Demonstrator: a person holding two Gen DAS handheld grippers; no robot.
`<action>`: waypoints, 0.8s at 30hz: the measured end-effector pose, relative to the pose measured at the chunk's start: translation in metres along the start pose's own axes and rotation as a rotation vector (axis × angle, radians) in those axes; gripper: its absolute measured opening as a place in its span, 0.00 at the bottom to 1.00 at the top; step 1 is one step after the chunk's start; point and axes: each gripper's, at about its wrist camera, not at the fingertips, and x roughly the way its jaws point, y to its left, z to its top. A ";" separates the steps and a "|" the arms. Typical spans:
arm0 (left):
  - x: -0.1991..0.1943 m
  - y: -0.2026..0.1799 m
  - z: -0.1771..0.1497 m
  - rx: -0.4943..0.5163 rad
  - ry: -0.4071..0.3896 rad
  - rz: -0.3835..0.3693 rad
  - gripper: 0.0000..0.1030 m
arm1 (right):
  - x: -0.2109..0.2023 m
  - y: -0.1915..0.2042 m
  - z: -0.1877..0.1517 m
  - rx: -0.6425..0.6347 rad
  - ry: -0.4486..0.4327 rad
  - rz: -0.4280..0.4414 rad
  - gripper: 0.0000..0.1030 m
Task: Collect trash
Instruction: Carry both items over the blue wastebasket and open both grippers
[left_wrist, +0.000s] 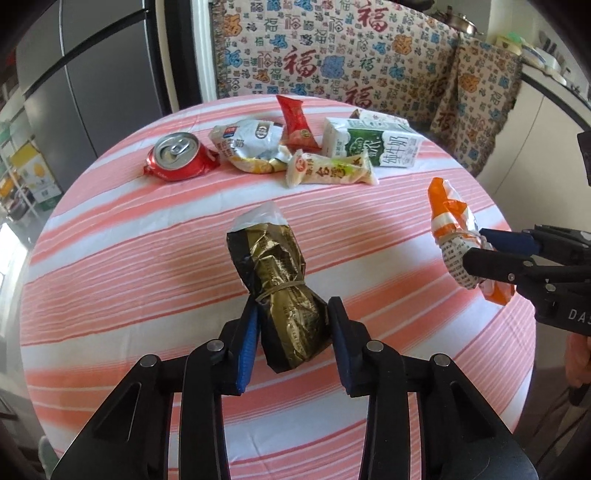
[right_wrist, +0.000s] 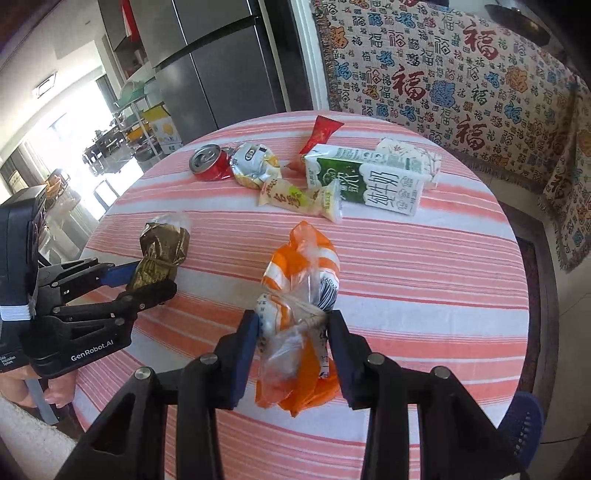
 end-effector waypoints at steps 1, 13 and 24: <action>0.000 -0.005 -0.001 0.002 0.003 -0.012 0.35 | -0.003 -0.005 -0.003 0.008 -0.003 -0.007 0.38; -0.019 -0.101 -0.002 0.082 -0.013 -0.138 0.35 | -0.057 -0.076 -0.035 0.132 -0.059 -0.066 0.38; -0.018 -0.234 0.005 0.238 0.021 -0.288 0.35 | -0.124 -0.176 -0.086 0.311 -0.128 -0.207 0.38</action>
